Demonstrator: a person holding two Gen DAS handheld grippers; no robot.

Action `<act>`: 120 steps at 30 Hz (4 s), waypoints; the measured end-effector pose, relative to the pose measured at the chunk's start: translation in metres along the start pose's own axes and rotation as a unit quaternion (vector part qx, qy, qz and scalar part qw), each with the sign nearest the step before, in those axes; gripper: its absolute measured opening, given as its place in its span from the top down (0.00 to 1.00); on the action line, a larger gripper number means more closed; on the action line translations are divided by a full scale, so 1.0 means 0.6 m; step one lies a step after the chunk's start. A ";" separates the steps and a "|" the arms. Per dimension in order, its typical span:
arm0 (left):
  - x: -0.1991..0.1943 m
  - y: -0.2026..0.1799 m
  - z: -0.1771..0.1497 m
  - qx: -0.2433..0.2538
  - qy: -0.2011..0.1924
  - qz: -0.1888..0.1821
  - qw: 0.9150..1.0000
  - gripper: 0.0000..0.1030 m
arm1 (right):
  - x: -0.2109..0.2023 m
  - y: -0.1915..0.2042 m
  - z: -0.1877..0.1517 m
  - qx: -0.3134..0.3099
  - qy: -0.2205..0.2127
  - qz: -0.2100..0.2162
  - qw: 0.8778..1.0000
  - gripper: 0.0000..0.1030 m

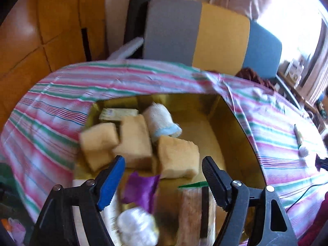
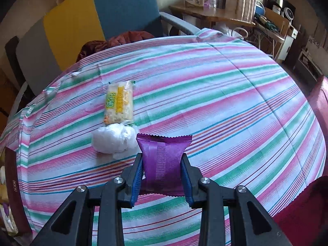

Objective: Organize objects
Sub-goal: 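Carry the purple packet into the gold tray and release it with the right tool, then move both tools back to the items and grasp the white wrapped ball with the right tool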

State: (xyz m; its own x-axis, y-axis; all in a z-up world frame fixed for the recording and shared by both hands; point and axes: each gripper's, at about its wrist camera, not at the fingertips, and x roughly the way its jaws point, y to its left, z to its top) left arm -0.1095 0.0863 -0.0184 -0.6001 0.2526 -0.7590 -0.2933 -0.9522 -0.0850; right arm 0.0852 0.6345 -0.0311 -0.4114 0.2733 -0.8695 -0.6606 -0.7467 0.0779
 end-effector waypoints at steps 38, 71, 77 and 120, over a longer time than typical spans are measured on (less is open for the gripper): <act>-0.082 0.156 -0.079 -0.099 -0.036 0.028 0.994 0.18 | -0.092 0.751 -0.340 -0.407 0.065 0.315 0.855 0.58; -0.109 -0.105 -0.081 0.098 -0.053 -0.024 0.993 0.18 | -0.107 0.362 -0.150 -0.184 -0.012 0.169 0.968 0.58; -0.101 -0.155 -0.082 0.131 -0.047 -0.040 0.989 0.18 | -0.097 0.267 -0.109 -0.127 -0.010 0.124 0.984 0.58; -0.030 -0.378 -0.081 0.216 0.030 -0.142 0.966 0.16 | 0.096 0.076 0.057 0.010 0.057 0.067 0.996 0.59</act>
State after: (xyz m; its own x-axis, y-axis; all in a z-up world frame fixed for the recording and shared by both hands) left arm 0.0039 0.2894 -0.0166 -0.4103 0.4699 -0.7816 -0.7297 -0.6832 -0.0277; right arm 0.0099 0.6372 -0.0611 -0.4232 0.1014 -0.9003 -0.6183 -0.7587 0.2052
